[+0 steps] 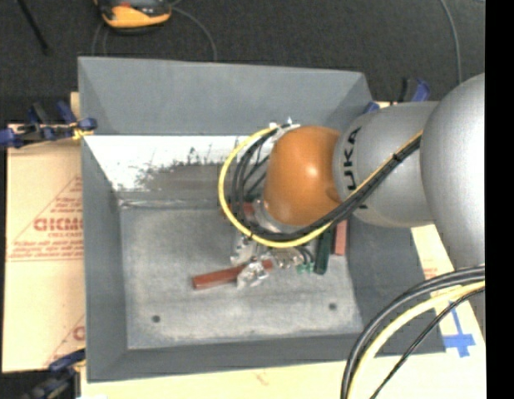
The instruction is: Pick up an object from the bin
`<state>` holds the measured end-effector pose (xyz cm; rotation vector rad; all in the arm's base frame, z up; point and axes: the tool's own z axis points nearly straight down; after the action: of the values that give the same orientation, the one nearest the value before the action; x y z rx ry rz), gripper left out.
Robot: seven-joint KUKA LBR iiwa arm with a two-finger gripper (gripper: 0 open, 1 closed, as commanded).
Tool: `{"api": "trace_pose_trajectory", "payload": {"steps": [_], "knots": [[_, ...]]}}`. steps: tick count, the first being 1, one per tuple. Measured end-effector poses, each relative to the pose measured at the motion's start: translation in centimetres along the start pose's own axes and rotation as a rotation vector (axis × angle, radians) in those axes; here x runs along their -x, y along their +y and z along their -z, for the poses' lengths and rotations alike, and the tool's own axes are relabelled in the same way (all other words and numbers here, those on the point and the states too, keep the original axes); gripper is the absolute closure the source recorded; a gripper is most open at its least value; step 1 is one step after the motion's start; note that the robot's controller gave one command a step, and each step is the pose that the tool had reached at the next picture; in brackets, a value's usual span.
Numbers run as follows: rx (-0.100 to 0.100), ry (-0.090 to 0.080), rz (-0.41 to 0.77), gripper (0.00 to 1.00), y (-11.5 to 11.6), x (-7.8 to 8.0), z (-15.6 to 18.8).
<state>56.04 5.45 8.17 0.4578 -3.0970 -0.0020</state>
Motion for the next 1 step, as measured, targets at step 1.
{"api": "trace_pose_trajectory", "payload": {"steps": [1], "knots": [[0.0,-0.001,-0.001,1.0,0.0,0.04,0.01]]}}
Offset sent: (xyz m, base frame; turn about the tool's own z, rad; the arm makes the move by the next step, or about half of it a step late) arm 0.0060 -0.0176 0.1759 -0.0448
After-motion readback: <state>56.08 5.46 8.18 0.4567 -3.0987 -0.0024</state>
